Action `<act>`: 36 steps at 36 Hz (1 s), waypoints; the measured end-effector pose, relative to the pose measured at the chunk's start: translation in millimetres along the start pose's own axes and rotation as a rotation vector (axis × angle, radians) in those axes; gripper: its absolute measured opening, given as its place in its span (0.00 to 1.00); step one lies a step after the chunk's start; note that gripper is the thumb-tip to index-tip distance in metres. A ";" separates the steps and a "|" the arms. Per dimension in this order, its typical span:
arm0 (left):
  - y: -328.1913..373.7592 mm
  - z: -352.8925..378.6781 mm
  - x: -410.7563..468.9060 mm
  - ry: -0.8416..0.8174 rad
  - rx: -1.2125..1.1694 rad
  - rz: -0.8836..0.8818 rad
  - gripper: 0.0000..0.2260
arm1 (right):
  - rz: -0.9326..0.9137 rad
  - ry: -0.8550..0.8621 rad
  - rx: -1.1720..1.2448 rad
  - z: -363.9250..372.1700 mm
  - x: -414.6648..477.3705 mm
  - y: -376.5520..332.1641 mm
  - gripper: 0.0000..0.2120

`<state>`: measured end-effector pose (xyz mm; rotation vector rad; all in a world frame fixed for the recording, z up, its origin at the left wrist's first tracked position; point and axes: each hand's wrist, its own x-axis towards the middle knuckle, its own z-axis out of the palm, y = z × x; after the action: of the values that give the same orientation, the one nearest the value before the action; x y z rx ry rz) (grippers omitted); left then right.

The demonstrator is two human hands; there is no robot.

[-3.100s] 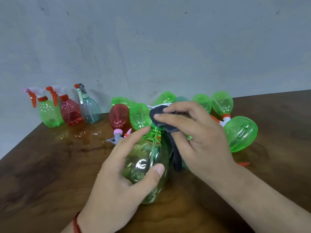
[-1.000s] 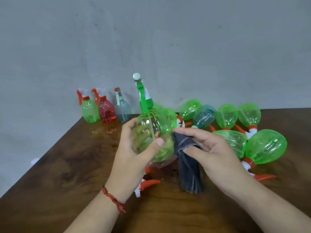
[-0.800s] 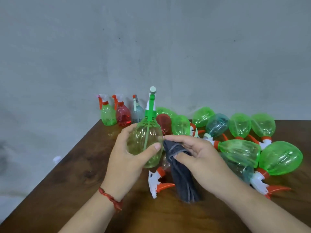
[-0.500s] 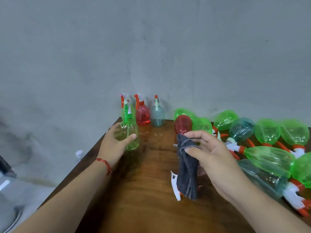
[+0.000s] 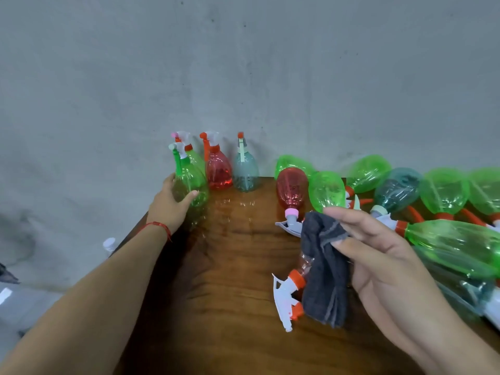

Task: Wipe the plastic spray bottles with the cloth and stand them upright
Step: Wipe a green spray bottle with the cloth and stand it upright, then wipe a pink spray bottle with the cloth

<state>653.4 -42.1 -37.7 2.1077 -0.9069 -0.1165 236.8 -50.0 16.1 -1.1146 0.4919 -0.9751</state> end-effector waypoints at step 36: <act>194.3 6.3 -319.8 -0.519 -0.489 0.270 0.09 | 0.035 0.154 -0.083 -28.7 -97.8 -50.4 0.08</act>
<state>305.8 80.0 28.2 1.5029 -1.3026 -0.6948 144.4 12.6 38.2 -1.1057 0.6799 -1.0218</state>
